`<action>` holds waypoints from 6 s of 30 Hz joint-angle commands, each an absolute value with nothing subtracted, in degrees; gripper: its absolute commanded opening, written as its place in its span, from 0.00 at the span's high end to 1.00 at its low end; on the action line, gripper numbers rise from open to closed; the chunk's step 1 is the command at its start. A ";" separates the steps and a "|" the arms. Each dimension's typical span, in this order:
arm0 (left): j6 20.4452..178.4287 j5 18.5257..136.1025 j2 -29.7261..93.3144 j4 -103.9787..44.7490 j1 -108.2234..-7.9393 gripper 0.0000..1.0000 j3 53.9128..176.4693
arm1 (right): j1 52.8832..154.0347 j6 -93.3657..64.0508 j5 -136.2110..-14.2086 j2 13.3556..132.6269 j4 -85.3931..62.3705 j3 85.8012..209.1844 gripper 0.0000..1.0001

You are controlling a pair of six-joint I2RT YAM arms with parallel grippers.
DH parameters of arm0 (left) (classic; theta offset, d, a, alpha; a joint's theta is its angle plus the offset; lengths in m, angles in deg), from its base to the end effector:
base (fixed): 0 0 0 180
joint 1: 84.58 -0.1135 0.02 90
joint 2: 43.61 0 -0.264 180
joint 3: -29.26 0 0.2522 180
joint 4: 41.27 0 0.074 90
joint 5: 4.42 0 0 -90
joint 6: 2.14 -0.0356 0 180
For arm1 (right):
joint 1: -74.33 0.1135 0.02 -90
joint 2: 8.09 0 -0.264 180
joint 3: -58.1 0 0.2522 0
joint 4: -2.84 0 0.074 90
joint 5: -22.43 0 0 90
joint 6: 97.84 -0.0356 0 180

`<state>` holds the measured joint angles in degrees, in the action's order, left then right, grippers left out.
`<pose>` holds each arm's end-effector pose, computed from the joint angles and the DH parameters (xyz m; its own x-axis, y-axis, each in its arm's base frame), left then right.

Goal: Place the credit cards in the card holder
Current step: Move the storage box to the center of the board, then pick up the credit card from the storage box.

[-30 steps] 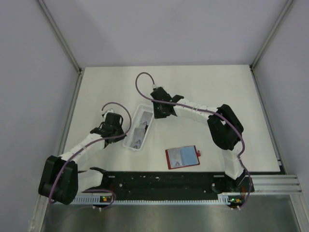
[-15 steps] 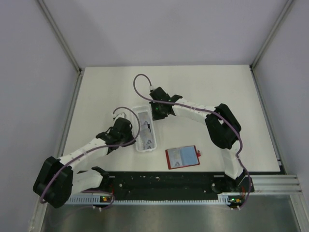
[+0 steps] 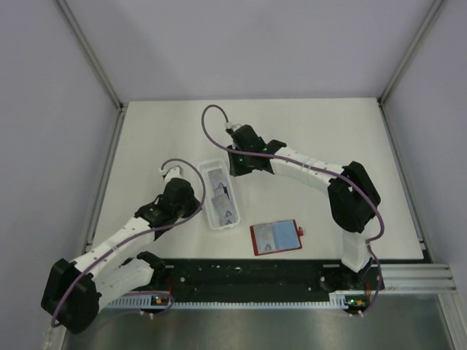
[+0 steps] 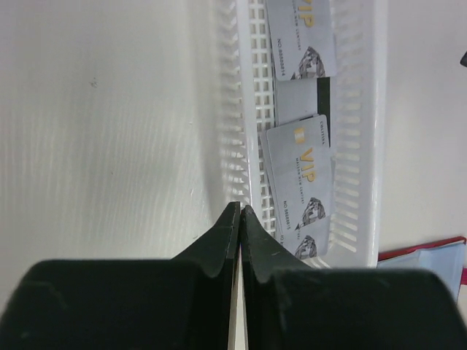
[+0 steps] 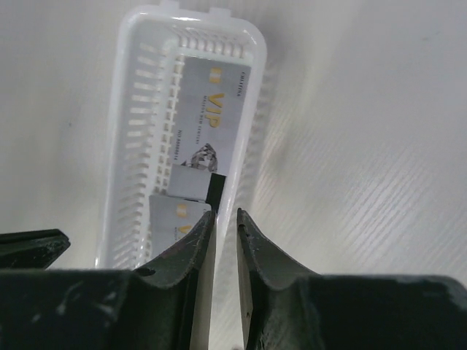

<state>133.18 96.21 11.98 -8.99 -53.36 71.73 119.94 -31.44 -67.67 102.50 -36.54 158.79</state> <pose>0.1684 -0.0944 0.1965 -0.7116 -0.3859 -0.5871 -0.1526 0.9006 -0.4069 0.3027 0.3093 0.2342 -0.7722 -0.2166 -0.5973 -0.4433 0.8571 0.2624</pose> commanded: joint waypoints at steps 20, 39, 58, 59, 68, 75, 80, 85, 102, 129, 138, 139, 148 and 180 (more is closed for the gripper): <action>129.69 90.05 11.06 -19.26 -56.28 0.67 70.53 | 124.25 -32.19 -76.97 107.14 -32.10 162.48 0.70; 130.13 87.07 15.01 -22.94 -56.98 0.66 67.72 | 126.18 -35.79 -74.43 111.61 -34.38 163.70 0.64; 129.43 83.29 18.53 -24.70 -57.07 0.80 67.37 | 128.38 -29.91 -61.24 113.29 -33.86 168.80 0.58; 129.43 83.12 18.61 -24.87 -56.98 0.80 67.19 | 128.38 -29.29 -60.89 113.37 -33.51 168.89 0.58; 129.52 83.03 19.14 -25.31 -57.07 0.84 66.75 | 128.30 -26.21 -59.13 117.85 -34.47 173.98 0.46; 129.52 83.11 18.70 -24.88 -57.07 0.86 67.02 | 128.21 -24.63 -54.39 119.88 -37.10 176.54 0.44; 129.52 83.29 18.53 -24.70 -56.98 0.88 67.19 | 128.30 -23.58 -52.19 119.35 -37.20 175.66 0.45; 129.52 83.29 18.53 -24.35 -56.98 0.89 67.54 | 128.21 -23.40 -52.01 120.58 -37.90 176.36 0.45; 129.52 83.64 18.09 -23.56 -56.98 0.93 68.25 | 128.30 -24.45 -50.34 124.98 -43.96 179.53 0.59; 129.78 84.43 17.30 -22.94 -56.98 0.99 67.72 | 126.98 -25.68 -48.76 117.07 -43.96 174.61 1.00; 129.61 83.82 17.82 -23.29 -56.98 1.00 67.98 | 126.63 -24.45 -58.07 111.10 -41.15 170.12 0.88; 129.61 83.82 17.82 -23.21 -56.98 1.00 68.07 | 126.63 -24.28 -59.29 110.66 -40.98 169.69 0.85; 129.69 83.99 17.47 -23.03 -57.07 1.00 67.98 | 126.54 -24.54 -67.39 109.86 -40.89 165.55 0.62; 129.87 84.00 17.56 -22.76 -57.07 1.00 68.51 | 128.39 -25.60 -75.04 110.12 -46.25 160.01 0.54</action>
